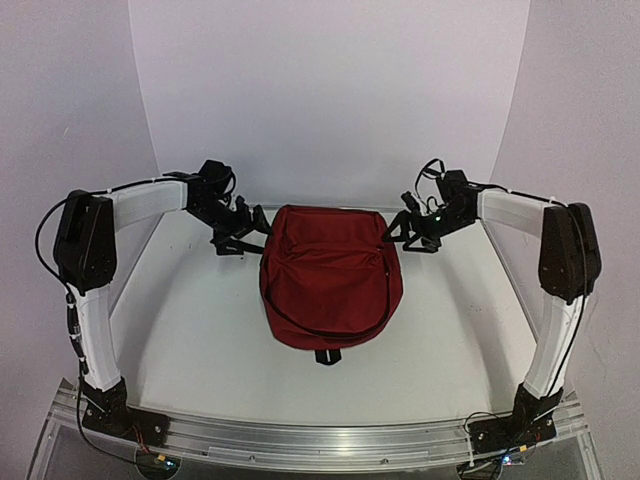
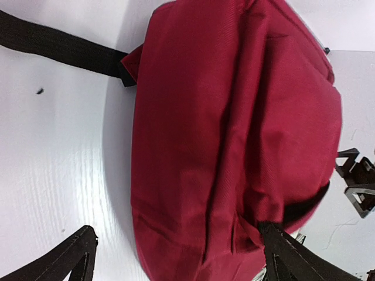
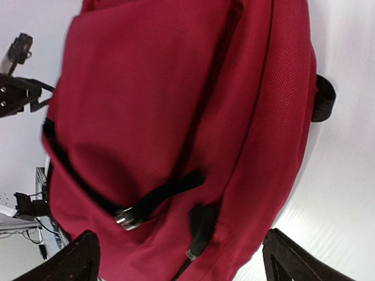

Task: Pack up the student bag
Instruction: Adjust the student bag at the center of the board, then reset both arms

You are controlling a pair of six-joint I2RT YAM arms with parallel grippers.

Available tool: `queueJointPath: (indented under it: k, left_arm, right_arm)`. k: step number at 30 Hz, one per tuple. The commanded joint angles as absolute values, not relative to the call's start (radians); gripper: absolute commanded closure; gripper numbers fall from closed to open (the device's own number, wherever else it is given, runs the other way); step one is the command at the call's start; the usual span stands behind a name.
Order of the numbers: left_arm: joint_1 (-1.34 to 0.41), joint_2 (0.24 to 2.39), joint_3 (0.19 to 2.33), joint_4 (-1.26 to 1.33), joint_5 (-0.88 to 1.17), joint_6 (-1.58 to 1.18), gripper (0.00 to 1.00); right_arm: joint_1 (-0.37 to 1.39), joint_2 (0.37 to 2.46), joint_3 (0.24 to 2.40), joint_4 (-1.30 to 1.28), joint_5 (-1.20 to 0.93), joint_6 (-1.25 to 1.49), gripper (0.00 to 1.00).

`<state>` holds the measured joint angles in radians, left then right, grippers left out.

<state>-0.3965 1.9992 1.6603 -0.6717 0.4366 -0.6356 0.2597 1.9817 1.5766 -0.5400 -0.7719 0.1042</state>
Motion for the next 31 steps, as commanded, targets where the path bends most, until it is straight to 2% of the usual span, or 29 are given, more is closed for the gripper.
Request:
queueJointPath:
  k: [1,6,10,23,31]
  left_arm:
    - [-0.364,1.860,1.739,-0.823,0.360,-0.566,0.00]
    - [-0.331,1.769,1.836,-0.953,0.280,-0.507,0.00]
    - [-0.315,1.654,1.807,-0.983,0.181,-0.508,0.00]
    - [-0.314,1.210,1.216,-0.967,0.051,-0.659,0.00]
    - [-0.313,1.105,1.104,-0.962,0.026,-0.708,0.00]
  right_arm:
    - [0.240,1.827,1.597,-0.560,-0.726,0.046,0.02]
    - [0.191,1.737,1.635,-0.581,-0.653,0.011,0.02]
    - [0.148,1.642,1.603,-0.580,-0.586,-0.029,0.02]
    - [0.026,1.340,1.169,-0.579,-0.529,-0.120,0.02]
    - [0.008,1.334,1.123,-0.577,-0.557,-0.119,0.02]
